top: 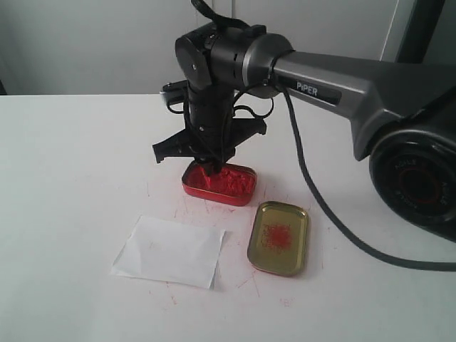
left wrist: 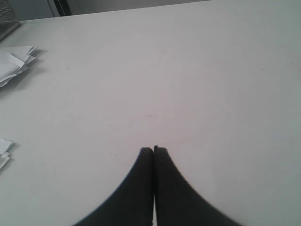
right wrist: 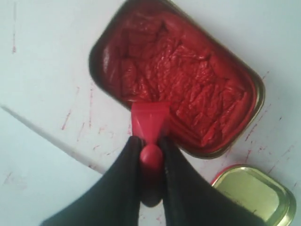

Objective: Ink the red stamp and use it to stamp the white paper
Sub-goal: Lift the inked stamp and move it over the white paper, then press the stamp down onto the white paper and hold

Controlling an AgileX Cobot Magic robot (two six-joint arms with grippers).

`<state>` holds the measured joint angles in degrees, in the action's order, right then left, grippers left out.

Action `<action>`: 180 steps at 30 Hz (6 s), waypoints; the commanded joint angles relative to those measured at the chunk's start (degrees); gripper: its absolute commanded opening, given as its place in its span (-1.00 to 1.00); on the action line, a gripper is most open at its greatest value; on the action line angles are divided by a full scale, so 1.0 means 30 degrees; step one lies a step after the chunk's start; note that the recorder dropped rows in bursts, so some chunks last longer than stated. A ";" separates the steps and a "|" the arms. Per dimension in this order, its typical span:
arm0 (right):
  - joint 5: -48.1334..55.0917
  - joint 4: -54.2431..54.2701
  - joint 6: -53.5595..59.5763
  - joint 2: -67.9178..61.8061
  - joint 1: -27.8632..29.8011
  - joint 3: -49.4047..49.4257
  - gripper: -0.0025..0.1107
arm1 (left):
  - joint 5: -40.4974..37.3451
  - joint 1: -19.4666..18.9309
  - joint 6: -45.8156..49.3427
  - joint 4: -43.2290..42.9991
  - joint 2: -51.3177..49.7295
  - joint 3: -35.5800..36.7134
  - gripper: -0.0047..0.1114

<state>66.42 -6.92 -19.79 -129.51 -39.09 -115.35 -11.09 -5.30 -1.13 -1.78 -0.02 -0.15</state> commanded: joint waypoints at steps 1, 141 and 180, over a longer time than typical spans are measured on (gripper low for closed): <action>0.0315 0.1034 0.1142 0.0391 -0.0576 0.0032 -0.96 | 0.0091 -0.0055 -0.0039 0.0002 0.0007 0.0052 -0.92; -0.1613 0.2306 0.2029 -0.2120 -0.3340 0.0176 -0.96 | 0.0091 0.0484 -0.0039 0.0002 0.0007 0.0052 -0.92; -0.1744 0.2306 0.0502 -0.4840 -0.2155 0.0211 -0.96 | 0.0091 0.0484 -0.0039 0.0002 0.0007 0.0052 -0.92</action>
<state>63.22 5.17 -16.92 -139.15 -46.76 -117.31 -11.09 -4.07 -1.13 -1.78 -0.02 -0.15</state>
